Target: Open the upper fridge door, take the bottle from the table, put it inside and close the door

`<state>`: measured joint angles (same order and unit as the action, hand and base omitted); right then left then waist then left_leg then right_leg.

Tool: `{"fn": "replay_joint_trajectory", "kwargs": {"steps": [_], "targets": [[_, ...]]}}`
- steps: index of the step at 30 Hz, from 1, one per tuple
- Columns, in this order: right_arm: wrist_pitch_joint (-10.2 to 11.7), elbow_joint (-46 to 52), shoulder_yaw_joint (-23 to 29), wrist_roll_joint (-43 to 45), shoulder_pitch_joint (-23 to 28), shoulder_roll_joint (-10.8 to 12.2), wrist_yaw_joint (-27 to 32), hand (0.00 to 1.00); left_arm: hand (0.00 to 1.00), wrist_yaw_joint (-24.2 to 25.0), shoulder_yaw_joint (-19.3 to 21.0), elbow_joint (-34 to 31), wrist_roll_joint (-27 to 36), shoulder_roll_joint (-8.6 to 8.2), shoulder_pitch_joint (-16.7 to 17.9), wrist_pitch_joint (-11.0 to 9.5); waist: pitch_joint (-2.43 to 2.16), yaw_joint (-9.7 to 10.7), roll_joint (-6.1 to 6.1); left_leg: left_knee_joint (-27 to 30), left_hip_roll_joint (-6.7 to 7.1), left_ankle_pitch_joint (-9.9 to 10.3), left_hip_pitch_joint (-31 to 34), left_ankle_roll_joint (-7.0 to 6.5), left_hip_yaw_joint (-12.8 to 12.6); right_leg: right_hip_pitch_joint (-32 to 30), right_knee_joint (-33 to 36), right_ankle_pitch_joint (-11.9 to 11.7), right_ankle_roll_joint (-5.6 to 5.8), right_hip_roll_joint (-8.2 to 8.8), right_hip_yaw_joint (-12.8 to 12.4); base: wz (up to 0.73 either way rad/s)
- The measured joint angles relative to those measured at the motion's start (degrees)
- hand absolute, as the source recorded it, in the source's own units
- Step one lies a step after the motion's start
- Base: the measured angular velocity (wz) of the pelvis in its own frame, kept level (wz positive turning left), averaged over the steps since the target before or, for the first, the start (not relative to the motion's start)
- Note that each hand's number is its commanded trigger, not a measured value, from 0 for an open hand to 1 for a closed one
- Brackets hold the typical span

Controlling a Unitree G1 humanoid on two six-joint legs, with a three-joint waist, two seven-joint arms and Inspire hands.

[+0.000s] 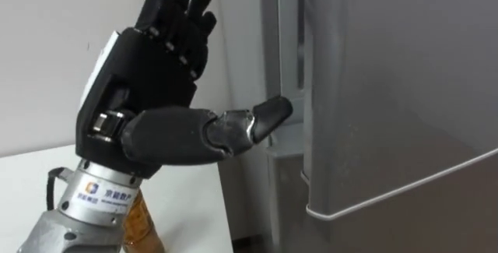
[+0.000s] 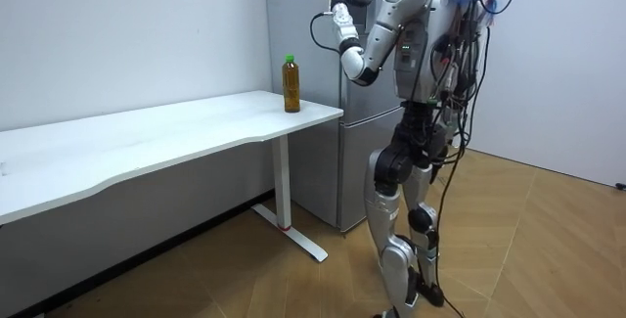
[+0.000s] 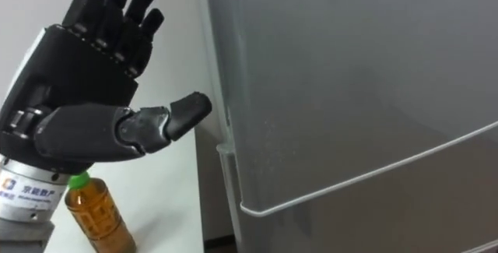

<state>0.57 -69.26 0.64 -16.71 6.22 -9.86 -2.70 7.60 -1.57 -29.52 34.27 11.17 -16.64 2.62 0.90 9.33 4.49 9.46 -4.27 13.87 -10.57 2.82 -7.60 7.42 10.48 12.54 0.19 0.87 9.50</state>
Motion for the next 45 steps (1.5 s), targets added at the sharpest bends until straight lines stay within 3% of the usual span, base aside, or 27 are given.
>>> {"fn": "replay_joint_trajectory", "kwargs": {"steps": [7, 9, 10, 11, 12, 13, 14, 16, 17, 18, 21, 26, 29, 32, 40, 43, 45], "targets": [[0.1, 0.0, -1.1, 0.0, -0.4, 0.0, 0.1, 0.0, 0.0, 2.1, -1.9, -0.1, -0.1, 0.03, -0.1, 0.0, 0.0, 0.3, 0.0, 0.2, -0.01, 0.0, 0.0, 0.0, 0.0, 0.4, 0.0, 0.0, 0.0, 0.03, -0.5, 0.04], [0.2, 0.0, -1.5, 0.2, -0.8, 0.0, 0.1, 0.0, 0.0, 2.3, -3.0, -0.1, -0.1, 0.05, -0.1, 0.0, -0.12, 1.2, 0.22, 0.3, -0.09, 0.0, -0.3, -0.01, 0.1, 0.4, 0.6, 0.0, 0.0, -0.06, -1.8, 0.11], [0.3, 0.0, -1.5, 0.2, -0.8, -0.1, 0.1, 0.0, 0.0, 2.4, -3.1, -0.1, -0.1, 0.03, 0.0, 0.0, 0.06, 1.3, 0.55, 0.1, -0.3, -0.1, -0.8, -0.16, 0.4, -0.3, 2.2, 0.1, -0.07, -0.22, -1.5, -0.21], [0.9, 0.0, -1.4, -0.9, -1.5, -0.6, 0.0, 0.0, 0.0, 2.6, -3.3, 0.2, -0.1, 0.17, 0.1, -0.2, 1.41, 1.3, 2.31, -1.2, -3.12, -0.4, -2.3, -0.6, 4.0, -6.1, 10.1, 1.7, -1.82, -2.28, -0.7, -0.76], [1.6, 1.1, -2.2, -1.0, -2.9, -0.3, 0.0, 0.0, 0.0, 2.6, -2.5, 0.1, 0.0, 1.35, 0.3, -0.8, 1.11, 1.5, 3.86, -0.8, -5.0, -0.1, -1.4, -0.82, 4.2, -11.5, 5.2, 0.7, -5.35, -5.92, -2.7, -0.94], [2.0, 1.8, -3.0, -1.1, -3.2, 0.4, -0.1, 0.0, 0.0, 2.8, -0.9, -0.2, 0.0, 1.92, 0.2, -1.4, 0.82, 1.4, 1.82, 0.5, -4.41, 0.4, -0.3, -0.61, 2.5, -13.3, 1.5, -4.7, -5.73, -5.54, -2.5, -0.36], [2.2, 2.4, -3.9, -1.7, -3.1, 0.4, -0.6, 0.0, 0.0, 3.2, -0.6, 0.0, 0.3, 1.21, 0.1, -1.5, 1.26, 2.6, 1.1, 2.0, -4.77, 2.1, 0.9, 0.2, 2.0, -14.2, 3.0, -9.3, -5.3, -5.11, -0.7, 0.49], [1.4, 0.2, -3.9, -2.0, -2.5, 0.5, -0.4, 0.0, 0.0, 3.2, -3.4, -0.2, 1.8, 1.64, 0.1, -0.7, 1.17, 2.8, 0.01, -0.1, -3.56, 1.7, 1.3, 0.17, 1.7, -12.9, 2.9, -9.3, -5.2, -4.42, -3.3, 0.83], [0.6, -1.2, -3.6, -1.8, -2.6, -0.1, -0.6, 0.0, 0.0, 3.2, -5.1, -0.1, 2.2, 2.16, 0.0, -0.3, 1.03, 3.1, 0.07, -2.5, -2.68, -0.2, 2.2, -0.09, 1.8, -12.2, 2.1, -9.4, -3.95, -4.11, -4.6, 0.62], [0.4, -2.4, -3.0, -1.8, -2.6, -0.3, -0.7, 0.0, 0.0, 3.3, -6.7, -0.2, 2.2, 2.22, 0.1, -0.2, 0.74, 2.3, -0.07, -2.5, -1.77, -0.4, 2.3, -0.5, 1.1, -12.2, 1.9, -9.1, -3.12, -3.77, -4.5, 0.49], [-0.2, -2.5, -2.7, -1.8, -3.1, -0.7, -1.3, 0.0, 0.0, 3.6, -8.0, -0.1, 2.2, 2.21, 0.1, 1.3, 0.2, 1.4, -0.43, -1.6, -0.1, -0.9, 3.0, -1.19, 0.9, -11.0, -0.3, -9.6, -2.17, -2.79, -3.6, -0.01], [-0.6, -2.8, -2.9, -1.8, -2.8, -1.0, -1.9, 0.0, 0.0, 6.9, -10.6, -0.1, 2.2, 1.97, 0.1, 2.2, -0.19, 1.6, -0.38, -1.5, 0.57, -1.0, 1.7, -1.59, 0.6, -9.8, -0.6, -9.1, -0.93, -2.52, -4.4, -0.01], [-0.6, -3.6, -3.4, -1.9, -2.8, -1.5, -2.0, 0.0, 0.0, 8.0, -11.6, 0.7, 2.3, 1.33, 0.3, 2.2, -0.58, 1.4, -0.14, -1.6, 0.71, -0.9, 1.4, -1.73, 0.3, -9.8, 0.3, -9.2, -0.85, -2.45, -4.8, -0.06], [-0.6, -3.8, -3.9, -2.3, -2.8, -1.7, -2.0, 0.0, 0.0, 8.3, -11.8, 0.9, 2.2, 0.94, 0.3, 2.1, -0.62, 1.3, -0.12, -1.4, 0.79, -0.9, 1.3, -1.74, 0.3, -9.7, 0.3, -9.2, -0.91, -2.32, -4.8, 0.0], [0.1, -4.6, -4.7, -3.1, -2.8, -1.6, -1.8, 0.0, 0.0, 9.7, -12.6, 0.9, 2.2, -0.44, 0.3, 1.6, -0.54, 1.3, -0.24, -1.0, 0.93, -0.7, 1.0, -2.06, 0.3, -9.1, 0.3, -9.4, -0.89, -2.19, -4.7, 0.0], [0.9, -4.6, -5.3, -3.2, -2.9, -1.1, -1.7, 0.0, 0.0, 11.1, -12.7, 0.9, 2.1, -1.78, 0.3, 1.5, -0.12, 1.2, -0.99, -1.2, 0.96, -0.6, 1.1, -2.11, 0.3, -9.2, 0.4, -9.4, -0.92, -2.17, -4.7, 0.0], [1.3, -4.6, -6.3, -3.4, -2.9, -1.0, -1.7, 0.0, 0.0, 11.7, -13.0, 0.8, 2.1, -2.49, 0.3, 1.0, -0.21, 1.2, -1.52, -1.2, 0.93, -0.6, 1.5, -2.11, 0.3, -9.6, 0.4, -9.4, -0.99, -2.18, -4.6, 0.0]]}}
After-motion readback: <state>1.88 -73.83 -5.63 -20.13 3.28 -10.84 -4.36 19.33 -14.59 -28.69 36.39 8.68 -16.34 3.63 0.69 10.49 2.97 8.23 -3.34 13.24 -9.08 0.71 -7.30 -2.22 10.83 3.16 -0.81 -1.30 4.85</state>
